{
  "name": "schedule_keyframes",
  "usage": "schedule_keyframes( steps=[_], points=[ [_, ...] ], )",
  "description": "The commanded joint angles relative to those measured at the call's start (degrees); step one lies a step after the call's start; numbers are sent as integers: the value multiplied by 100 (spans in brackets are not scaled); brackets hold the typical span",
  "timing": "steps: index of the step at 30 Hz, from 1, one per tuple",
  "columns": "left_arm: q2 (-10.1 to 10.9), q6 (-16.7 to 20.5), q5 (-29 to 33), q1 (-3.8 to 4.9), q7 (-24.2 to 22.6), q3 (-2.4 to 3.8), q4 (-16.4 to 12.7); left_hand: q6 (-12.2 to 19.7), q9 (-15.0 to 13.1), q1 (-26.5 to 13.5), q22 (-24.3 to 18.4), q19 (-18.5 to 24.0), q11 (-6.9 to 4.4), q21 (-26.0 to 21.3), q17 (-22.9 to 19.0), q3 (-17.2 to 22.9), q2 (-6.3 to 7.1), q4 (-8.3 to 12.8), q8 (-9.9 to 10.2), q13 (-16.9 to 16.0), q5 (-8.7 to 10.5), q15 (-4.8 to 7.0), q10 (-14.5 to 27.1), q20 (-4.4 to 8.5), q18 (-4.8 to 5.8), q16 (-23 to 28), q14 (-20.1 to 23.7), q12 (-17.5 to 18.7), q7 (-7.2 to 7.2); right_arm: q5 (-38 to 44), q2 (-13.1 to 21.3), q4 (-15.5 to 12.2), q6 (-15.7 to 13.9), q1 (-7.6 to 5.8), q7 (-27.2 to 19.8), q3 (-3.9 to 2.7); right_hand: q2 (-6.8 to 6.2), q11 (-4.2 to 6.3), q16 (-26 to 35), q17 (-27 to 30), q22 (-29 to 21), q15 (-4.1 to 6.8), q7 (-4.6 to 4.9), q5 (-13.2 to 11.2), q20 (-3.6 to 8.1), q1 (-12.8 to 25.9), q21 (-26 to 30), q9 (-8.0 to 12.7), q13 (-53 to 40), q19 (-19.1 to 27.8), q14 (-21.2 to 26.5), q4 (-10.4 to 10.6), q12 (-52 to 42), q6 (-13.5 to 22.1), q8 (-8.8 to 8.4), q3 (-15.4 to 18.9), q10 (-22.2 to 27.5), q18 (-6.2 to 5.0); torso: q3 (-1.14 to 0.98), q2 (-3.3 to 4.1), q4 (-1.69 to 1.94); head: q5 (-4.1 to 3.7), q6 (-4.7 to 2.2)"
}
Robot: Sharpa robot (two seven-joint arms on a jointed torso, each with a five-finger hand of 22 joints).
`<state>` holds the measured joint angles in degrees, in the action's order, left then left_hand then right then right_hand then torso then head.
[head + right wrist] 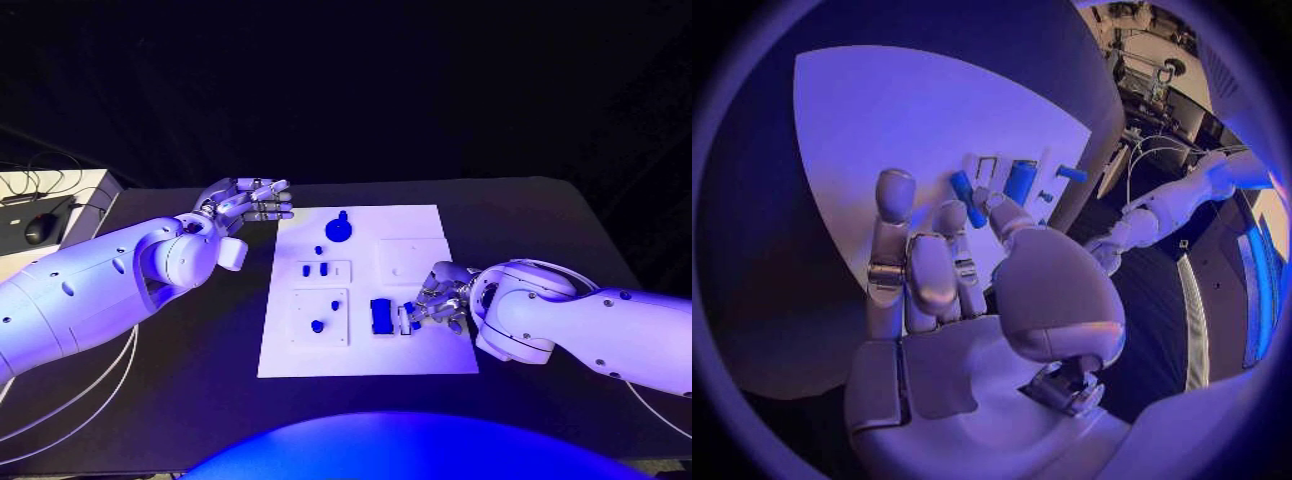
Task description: Assemble the parts on the task board
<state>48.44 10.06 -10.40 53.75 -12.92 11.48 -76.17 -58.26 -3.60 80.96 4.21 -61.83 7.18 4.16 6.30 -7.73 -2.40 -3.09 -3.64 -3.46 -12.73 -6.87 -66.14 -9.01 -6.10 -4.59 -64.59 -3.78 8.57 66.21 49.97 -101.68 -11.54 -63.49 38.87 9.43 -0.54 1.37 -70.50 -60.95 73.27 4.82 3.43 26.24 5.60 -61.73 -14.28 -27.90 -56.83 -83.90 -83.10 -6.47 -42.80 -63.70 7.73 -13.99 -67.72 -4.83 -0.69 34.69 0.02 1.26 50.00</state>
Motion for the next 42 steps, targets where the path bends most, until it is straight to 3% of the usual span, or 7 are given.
schedule_keyframes(
  steps=[1, 21, 33, 36, 38, 42],
  points=[
    [-1, -118, 15, -6, -29, 1, -13, 6, 4, 2, -3, 15, 12, 0, -5, -2, -20, 6, 5, 1, -10, 9, 27, 14, 25, -38, 4, 22, 33, -27, -3, -23, 221, 15, 58, 6, -14, 9, 19, 10, -14, 11, -2, -31, -2, 66, 30, 14, -4, -231, -2, 35, 15, -37, -30, 18, -15, 1, 0, -1, -2, 8, 0],
    [17, -134, 15, -6, 5, 0, -22, 8, 4, 4, -2, 12, 13, 0, -5, -1, -26, 5, 5, 1, -11, 11, 31, 14, 25, -41, 1, 23, 38, -29, 43, -79, -14, 21, -70, 5, -27, 25, 19, 15, -24, 23, -30, -50, 8, 62, 10, 29, 0, -234, -4, 59, 8, -87, -3, 55, -41, 11, 2, -4, 3, 27, 0],
    [22, -139, 15, -6, 23, -1, -25, 8, 4, 4, -2, 12, 13, 0, -5, -1, -26, 5, 5, 1, -11, 11, 31, 14, 25, -41, 1, 23, 38, -65, 42, -92, 31, 14, -103, 4, -33, 31, 21, 20, -29, 27, -40, -90, 13, 80, 3, 47, 2, -234, -3, 84, 9, -119, -2, 101, -57, 17, 2, 0, 2, 23, 0],
    [23, -140, 14, -6, 35, -1, -23, 8, 4, 4, -2, 12, 13, 0, -5, -1, -26, 5, 5, 1, -11, 11, 31, 14, 25, -41, 1, 23, 38, -104, 38, -102, 86, 6, -112, 4, -37, 30, 24, 25, -41, 27, -38, -38, 15, 87, 21, 72, 0, -231, -3, 114, 11, -135, -16, 177, -58, 20, 4, -2, 2, 28, 0],
    [25, -146, 13, -6, 41, -1, -24, 8, 4, 4, -2, 12, 13, 0, -5, -1, -26, 5, 5, 1, -11, 11, 31, 14, 25, -41, 1, 23, 38, -122, 34, -110, 130, -1, -118, 4, 2, 27, 24, 28, -48, 27, -41, 189, 14, 87, 22, 77, -4, -231, -4, 128, 11, -148, -17, 385, -57, 19, 3, -2, 2, 26, 0],
    [24, -153, 12, -6, 49, -1, -24, 8, 4, 4, -2, 12, 13, 0, -5, -1, -26, 5, 5, 1, -11, 11, 31, 14, 25, -41, 1, 23, 38, -155, 25, -104, 260, -12, -107, 3, 30, 28, 28, 36, -60, 24, -43, 167, 13, 111, 33, 101, -6, -230, -1, 168, 12, -161, -32, 566, -58, 20, 4, -3, 6, 31, 0]
  ],
)
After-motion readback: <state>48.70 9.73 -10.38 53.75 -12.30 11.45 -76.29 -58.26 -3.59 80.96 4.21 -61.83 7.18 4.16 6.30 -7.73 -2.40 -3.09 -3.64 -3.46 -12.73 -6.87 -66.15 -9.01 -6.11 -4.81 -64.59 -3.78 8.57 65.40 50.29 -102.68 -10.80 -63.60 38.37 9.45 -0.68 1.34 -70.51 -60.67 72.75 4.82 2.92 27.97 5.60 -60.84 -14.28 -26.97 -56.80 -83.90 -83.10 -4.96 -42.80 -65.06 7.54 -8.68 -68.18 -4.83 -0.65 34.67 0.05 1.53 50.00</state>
